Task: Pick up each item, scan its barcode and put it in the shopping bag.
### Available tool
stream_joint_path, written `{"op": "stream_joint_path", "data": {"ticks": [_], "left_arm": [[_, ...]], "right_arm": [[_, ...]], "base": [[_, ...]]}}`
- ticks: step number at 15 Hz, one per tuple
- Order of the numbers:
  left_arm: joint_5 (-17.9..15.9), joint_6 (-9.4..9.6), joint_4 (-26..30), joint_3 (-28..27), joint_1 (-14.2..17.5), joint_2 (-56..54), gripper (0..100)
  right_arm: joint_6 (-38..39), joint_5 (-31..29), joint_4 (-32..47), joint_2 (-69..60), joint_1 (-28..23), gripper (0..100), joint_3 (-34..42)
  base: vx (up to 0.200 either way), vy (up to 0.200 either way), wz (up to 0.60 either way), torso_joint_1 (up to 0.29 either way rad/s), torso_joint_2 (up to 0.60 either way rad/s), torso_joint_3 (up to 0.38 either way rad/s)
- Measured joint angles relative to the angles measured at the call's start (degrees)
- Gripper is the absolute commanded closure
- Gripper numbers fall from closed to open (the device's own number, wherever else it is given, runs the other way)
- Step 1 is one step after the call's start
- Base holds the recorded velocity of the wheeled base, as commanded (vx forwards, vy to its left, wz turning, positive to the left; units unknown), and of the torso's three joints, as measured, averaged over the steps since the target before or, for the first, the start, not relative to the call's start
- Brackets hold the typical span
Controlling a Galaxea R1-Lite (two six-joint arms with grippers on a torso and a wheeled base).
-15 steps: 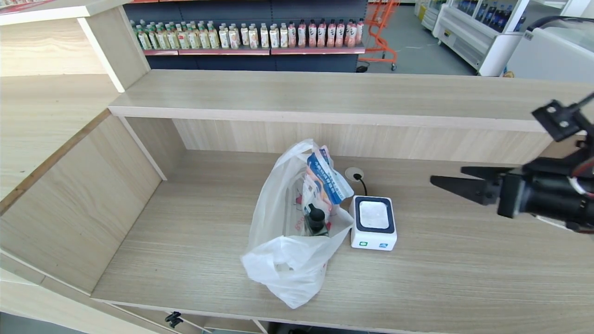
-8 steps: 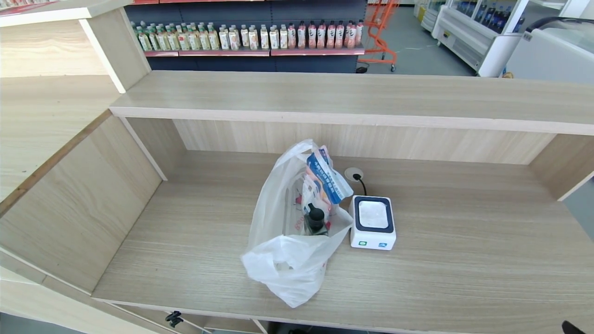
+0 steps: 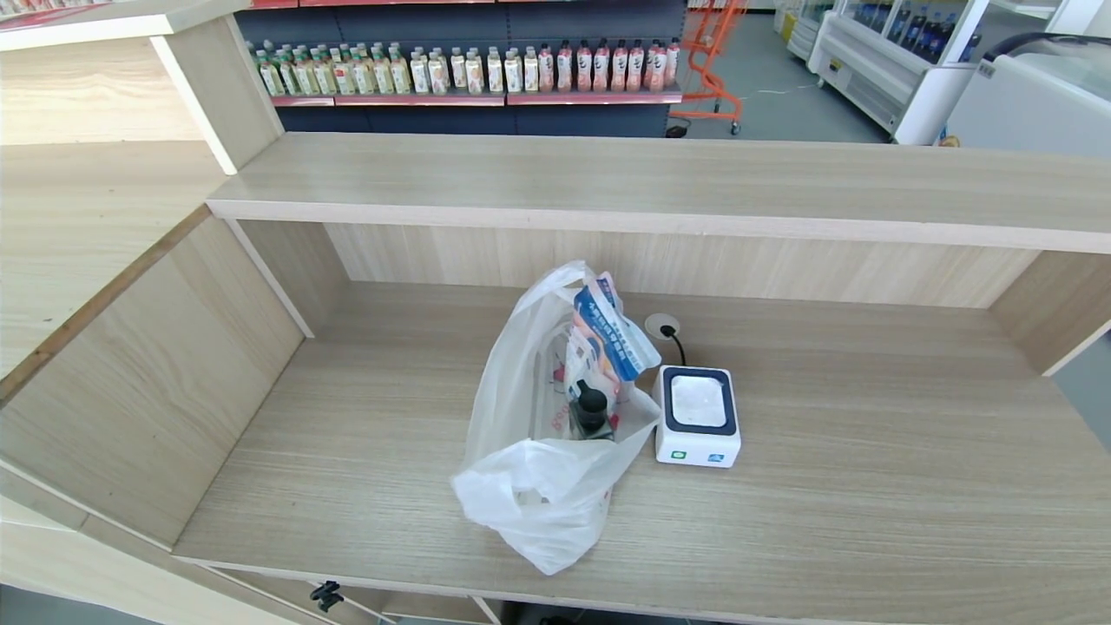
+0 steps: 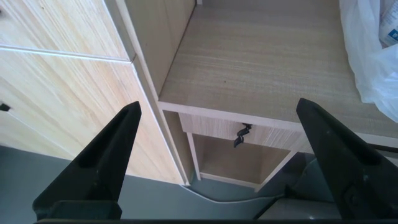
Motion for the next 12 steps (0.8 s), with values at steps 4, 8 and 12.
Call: {"op": "stream_joint_path", "data": {"ticks": [4,8,12], "left_arm": [[0.00,0.00,0.01,0.00,0.00,0.00,0],[0.00,0.05,0.01,0.00,0.00,0.00,0],[-0.02,0.41,0.00,0.00,0.02,0.00,0]], "right_arm": [[0.87,-0.04,0.02,-0.82,-0.02,100,0.05],[1.15,-0.12,0.00,-0.93,-0.02,100,0.05],[1.15,-0.12,0.00,-0.93,-0.02,100,0.05]], "base": [[0.000,0.000,0.00,0.000,0.00,0.000],[0.000,0.000,0.00,0.000,0.00,0.000],[0.000,-0.150,0.00,0.004,0.00,0.003]]}}
